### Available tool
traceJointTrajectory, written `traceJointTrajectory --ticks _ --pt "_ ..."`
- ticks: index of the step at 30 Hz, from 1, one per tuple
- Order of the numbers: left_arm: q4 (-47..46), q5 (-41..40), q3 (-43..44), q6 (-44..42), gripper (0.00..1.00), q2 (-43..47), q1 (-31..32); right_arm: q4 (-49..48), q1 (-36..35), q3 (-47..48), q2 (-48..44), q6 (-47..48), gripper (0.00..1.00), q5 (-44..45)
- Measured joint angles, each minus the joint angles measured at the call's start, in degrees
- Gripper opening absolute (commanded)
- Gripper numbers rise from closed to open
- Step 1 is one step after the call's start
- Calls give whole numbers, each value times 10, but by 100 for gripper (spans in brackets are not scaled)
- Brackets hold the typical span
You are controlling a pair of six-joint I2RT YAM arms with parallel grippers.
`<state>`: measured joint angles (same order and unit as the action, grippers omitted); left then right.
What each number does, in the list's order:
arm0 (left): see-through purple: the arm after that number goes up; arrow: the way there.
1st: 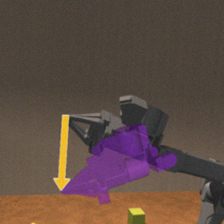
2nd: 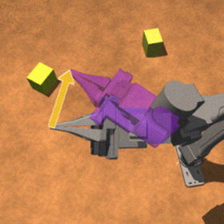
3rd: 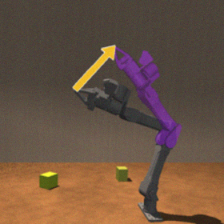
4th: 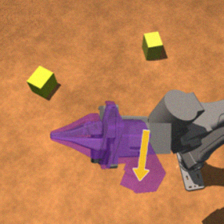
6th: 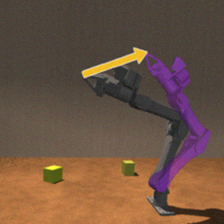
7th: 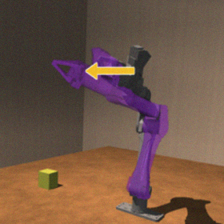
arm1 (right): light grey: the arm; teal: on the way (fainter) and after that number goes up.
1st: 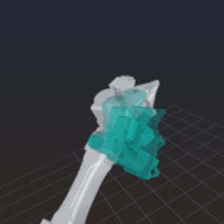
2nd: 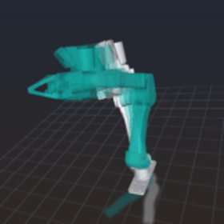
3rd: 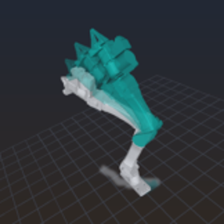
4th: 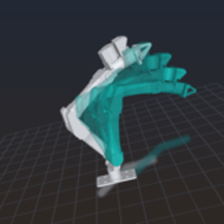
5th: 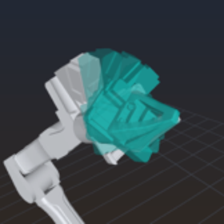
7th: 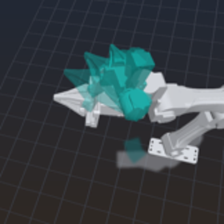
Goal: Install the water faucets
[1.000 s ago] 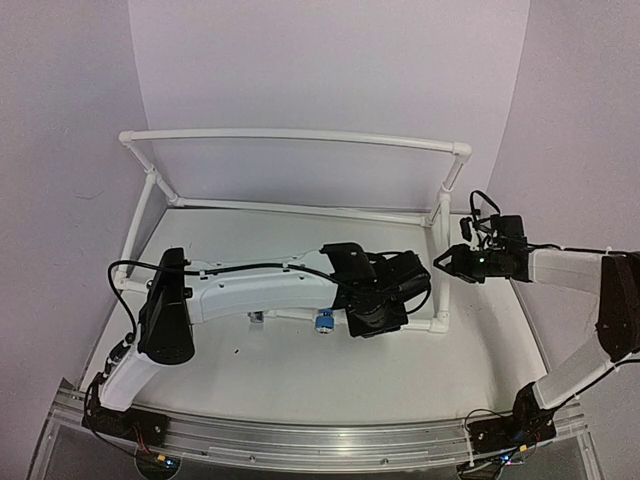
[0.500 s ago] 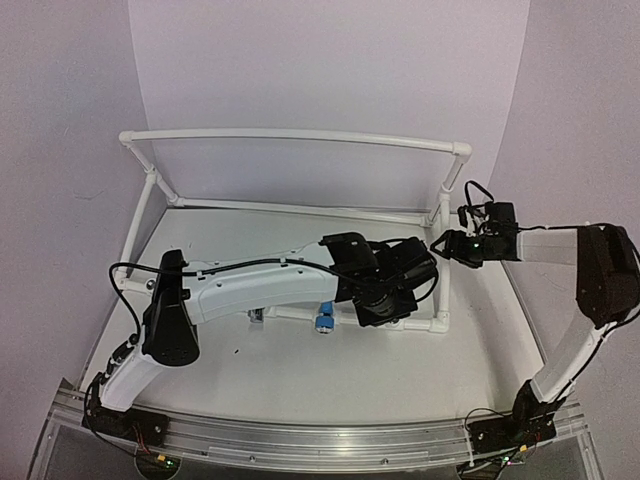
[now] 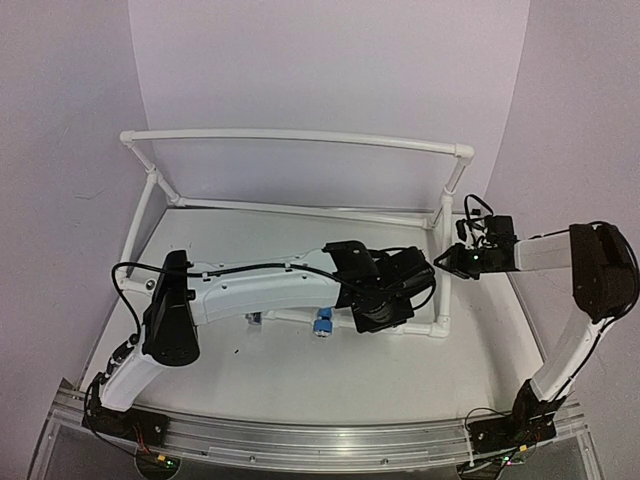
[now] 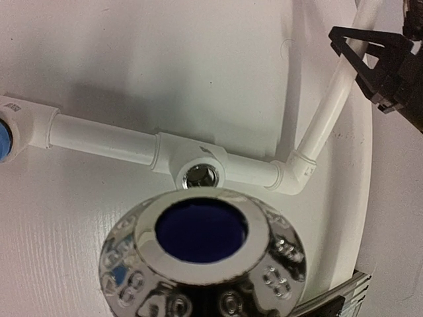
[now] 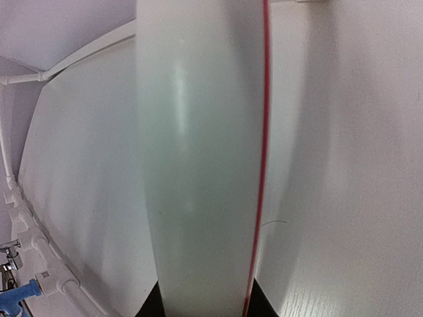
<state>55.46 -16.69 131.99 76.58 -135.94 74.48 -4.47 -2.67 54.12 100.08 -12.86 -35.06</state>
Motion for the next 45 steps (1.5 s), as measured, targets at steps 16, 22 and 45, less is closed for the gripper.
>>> traceJointTrajectory --ticks 16,22,45 --pt "33 31 -2 17 0 -3 19 36 -6 -119 -132 -25 0 7" --pt "44 37 19 29 0 -14 29 36 -6 -119 -132 -25 0 7" --pt "89 15 68 95 0 -60 29 36 -6 -128 -138 -25 0 6"
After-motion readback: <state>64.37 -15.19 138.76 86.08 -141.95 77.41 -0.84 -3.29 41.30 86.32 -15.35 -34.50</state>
